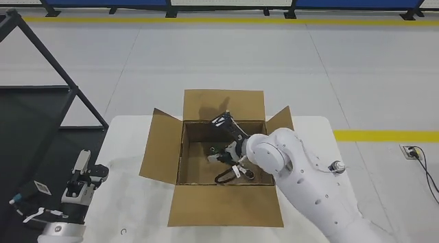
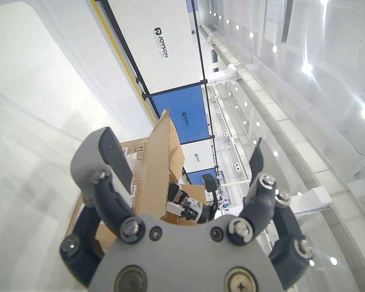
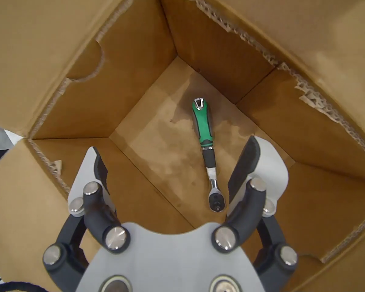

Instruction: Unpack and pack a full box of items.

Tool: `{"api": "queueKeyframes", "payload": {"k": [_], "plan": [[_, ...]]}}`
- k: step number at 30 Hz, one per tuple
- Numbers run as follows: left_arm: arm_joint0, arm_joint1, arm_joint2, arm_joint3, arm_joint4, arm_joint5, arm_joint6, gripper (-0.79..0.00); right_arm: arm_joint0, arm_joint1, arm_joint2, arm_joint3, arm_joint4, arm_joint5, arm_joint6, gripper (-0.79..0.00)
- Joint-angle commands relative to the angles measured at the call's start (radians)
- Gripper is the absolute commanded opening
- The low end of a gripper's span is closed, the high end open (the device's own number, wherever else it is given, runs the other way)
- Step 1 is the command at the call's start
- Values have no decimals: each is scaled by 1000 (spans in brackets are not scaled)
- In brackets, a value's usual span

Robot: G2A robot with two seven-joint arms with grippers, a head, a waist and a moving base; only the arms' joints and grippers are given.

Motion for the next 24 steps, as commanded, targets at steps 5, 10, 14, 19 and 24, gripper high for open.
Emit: {"api": "queueKeyframes", "payload": {"k": [5,10,14,19,24], "plan": [[0,0,0,0,0,0,0,0,69,-33,-77,168,-18,-91,-11,0],[0,0,0,0,0,0,0,0,105,-70,-143,290,-63,-52,-31,0],[0,0,0,0,0,0,0,0,129,-106,-191,383,-81,-20,-51,0],[0,0,0,0,0,0,0,0,142,-126,-212,424,-85,-2,-49,0],[0,0,0,0,0,0,0,0,142,-126,-212,424,-85,-2,-49,0]]}}
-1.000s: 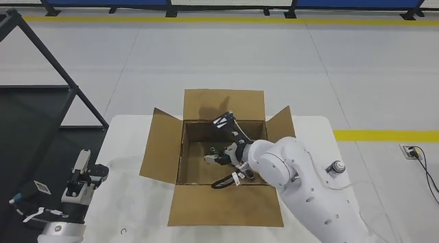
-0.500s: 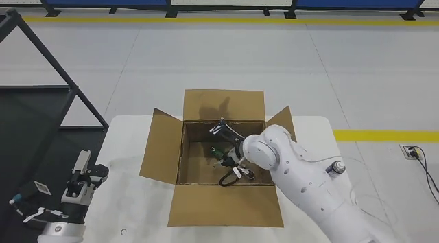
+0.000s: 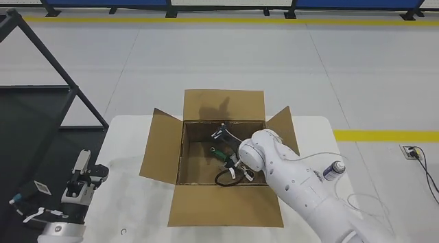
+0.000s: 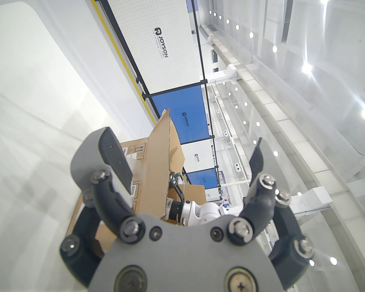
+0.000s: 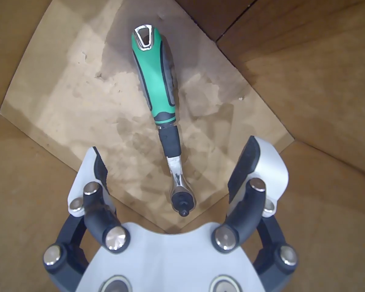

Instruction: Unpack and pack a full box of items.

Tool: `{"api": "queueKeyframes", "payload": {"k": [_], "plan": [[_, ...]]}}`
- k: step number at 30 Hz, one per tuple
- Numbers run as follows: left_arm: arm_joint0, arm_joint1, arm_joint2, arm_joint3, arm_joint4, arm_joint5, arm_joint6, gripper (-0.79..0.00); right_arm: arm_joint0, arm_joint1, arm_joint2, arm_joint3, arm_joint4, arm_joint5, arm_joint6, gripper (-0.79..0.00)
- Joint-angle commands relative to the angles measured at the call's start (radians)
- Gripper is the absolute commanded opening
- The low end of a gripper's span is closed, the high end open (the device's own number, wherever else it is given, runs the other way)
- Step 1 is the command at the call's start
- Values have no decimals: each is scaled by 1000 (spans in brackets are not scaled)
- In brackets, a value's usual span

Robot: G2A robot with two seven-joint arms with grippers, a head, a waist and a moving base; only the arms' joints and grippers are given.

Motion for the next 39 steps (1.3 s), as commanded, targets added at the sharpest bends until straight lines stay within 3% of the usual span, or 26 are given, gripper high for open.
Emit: {"api": "queueKeyframes", "payload": {"k": [1,7,14,17,18,31,39], "plan": [[0,0,0,0,0,0,0,0,0,0,0,0,0,0,0,0],[0,0,0,0,0,0,0,0,-25,-4,-14,-3,-44,25,-25,0],[0,0,0,0,0,0,0,0,-21,-20,-20,51,-66,-13,-69,-6],[0,0,0,0,0,0,0,0,-19,-28,-22,69,-69,-32,-91,-366],[0,0,0,0,0,0,0,0,-18,-31,-23,74,-70,-36,-94,-397],[0,0,0,0,0,0,0,0,1,-67,-25,154,-73,-78,-125,-517],[0,0,0,0,0,0,0,0,10,-82,-19,198,-75,-93,-126,-520]]}}
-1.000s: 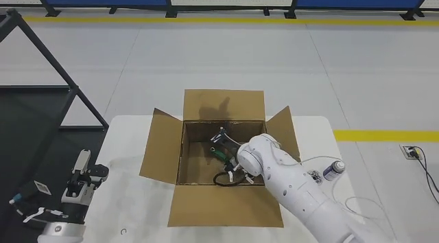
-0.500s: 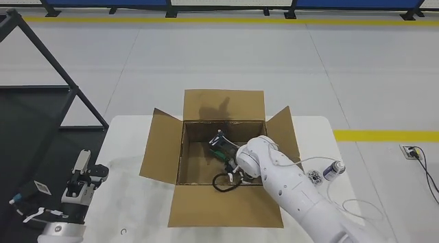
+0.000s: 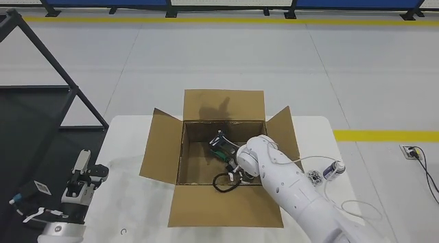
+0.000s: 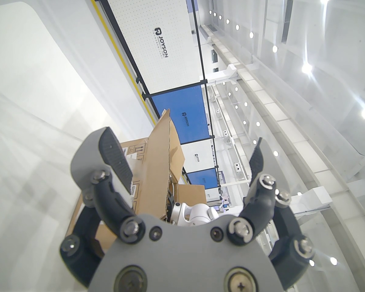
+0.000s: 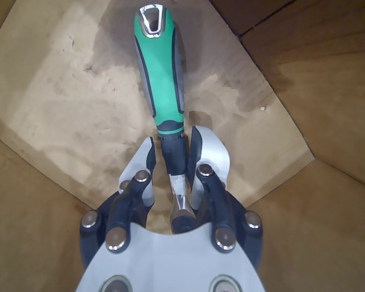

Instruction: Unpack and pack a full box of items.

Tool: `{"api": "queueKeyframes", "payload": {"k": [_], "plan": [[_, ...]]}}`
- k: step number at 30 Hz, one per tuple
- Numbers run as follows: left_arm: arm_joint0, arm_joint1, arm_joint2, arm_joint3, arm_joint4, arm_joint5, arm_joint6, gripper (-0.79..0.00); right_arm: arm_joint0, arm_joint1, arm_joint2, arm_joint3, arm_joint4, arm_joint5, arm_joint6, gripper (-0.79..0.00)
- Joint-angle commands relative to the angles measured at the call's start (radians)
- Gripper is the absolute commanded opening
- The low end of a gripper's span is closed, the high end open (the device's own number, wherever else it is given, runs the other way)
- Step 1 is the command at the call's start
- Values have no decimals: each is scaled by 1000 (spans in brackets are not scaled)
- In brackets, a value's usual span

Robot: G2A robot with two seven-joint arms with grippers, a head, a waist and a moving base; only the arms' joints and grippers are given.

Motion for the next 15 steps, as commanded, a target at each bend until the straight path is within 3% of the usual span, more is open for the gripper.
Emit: {"api": "queueKeyframes", "payload": {"k": [1,11,12,15], "plan": [[0,0,0,0,0,0,0,0,3,-3,2,11,0,-2,-1,-520],[0,0,0,0,0,0,0,0,12,-21,3,52,-12,-22,14,-557],[0,0,0,0,0,0,0,0,13,-24,3,56,-12,-22,15,-582],[0,0,0,0,0,0,0,0,16,-30,3,69,-13,-24,13,-785]]}}
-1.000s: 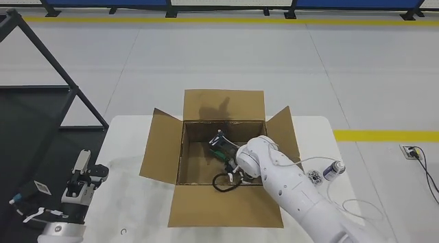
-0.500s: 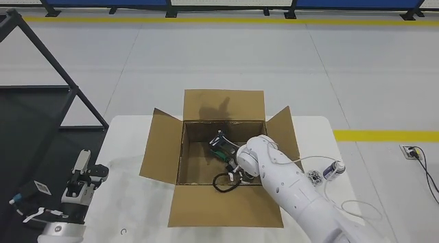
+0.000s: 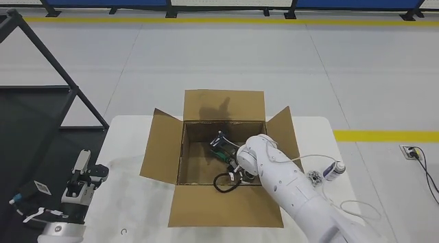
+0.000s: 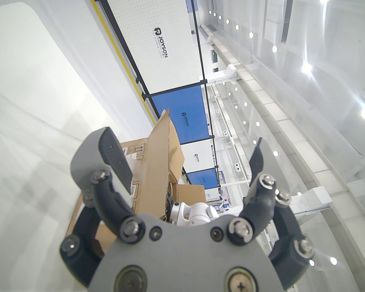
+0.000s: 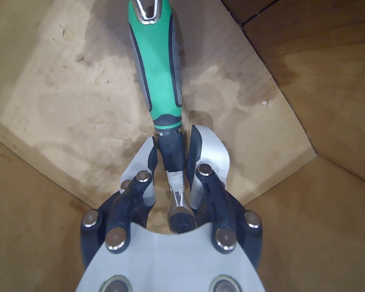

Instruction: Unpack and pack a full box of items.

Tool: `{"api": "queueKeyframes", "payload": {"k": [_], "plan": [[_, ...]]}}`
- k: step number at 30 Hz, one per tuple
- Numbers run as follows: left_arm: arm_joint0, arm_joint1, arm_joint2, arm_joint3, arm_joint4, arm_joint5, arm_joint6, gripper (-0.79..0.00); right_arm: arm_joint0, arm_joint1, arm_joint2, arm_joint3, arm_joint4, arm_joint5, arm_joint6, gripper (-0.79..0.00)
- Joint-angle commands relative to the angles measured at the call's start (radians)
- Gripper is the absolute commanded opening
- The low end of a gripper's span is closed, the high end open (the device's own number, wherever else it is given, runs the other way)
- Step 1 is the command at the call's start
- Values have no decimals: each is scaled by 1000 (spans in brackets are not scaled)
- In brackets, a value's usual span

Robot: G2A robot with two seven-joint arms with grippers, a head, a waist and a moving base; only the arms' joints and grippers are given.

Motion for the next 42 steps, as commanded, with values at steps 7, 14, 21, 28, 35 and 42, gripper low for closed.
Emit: {"api": "queueKeyframes", "payload": {"k": [7,14,21,28,35,42], "plan": [[0,0,0,0,0,0,0,0,17,-10,7,21,-9,-8,-14,-785],[0,0,0,0,0,0,0,0,22,3,33,-8,-21,-30,-51,-785],[0,0,0,0,0,0,0,0,-3,48,78,-123,-60,-73,-59,-785],[0,0,0,0,0,0,0,0,-117,137,186,-417,-129,-129,-33,-785],[0,0,0,0,0,0,0,0,-343,236,369,-880,-210,-195,65,-785],[0,0,0,0,0,0,0,0,-488,278,488,-1147,-206,-255,93,-785]]}}
